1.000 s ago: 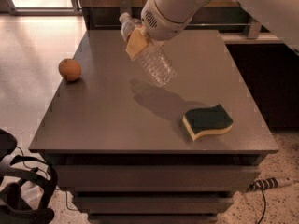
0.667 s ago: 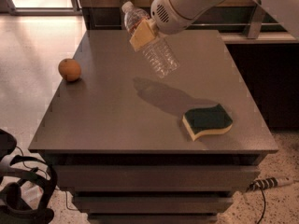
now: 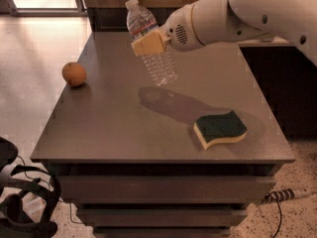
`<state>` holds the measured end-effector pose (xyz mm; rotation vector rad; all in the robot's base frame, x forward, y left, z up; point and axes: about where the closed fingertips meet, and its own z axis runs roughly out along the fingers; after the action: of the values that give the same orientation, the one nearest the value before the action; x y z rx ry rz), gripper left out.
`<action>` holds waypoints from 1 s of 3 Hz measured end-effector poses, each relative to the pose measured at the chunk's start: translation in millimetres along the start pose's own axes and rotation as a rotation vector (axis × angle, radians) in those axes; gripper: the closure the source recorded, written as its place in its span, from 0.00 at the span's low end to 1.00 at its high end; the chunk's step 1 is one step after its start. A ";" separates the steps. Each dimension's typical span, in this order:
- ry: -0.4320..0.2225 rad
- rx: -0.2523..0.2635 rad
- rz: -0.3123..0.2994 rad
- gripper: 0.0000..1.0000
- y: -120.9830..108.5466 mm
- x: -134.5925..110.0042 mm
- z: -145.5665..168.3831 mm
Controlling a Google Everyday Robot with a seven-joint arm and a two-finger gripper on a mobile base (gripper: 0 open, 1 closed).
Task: Place water bottle upright
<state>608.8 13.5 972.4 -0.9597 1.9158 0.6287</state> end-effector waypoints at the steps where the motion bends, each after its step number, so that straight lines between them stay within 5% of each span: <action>1: -0.149 -0.066 -0.041 1.00 4.4 -8.5 5.4; 2: -0.251 -0.140 -0.185 1.00 6.0 -17.4 9.6; 3: -0.303 -0.188 -0.258 1.00 5.4 -18.7 15.2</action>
Offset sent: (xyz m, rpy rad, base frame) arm 0.0063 0.0140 0.0166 0.1643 -0.3511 0.2970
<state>617.6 34.6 981.6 -1.1373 1.4574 0.7623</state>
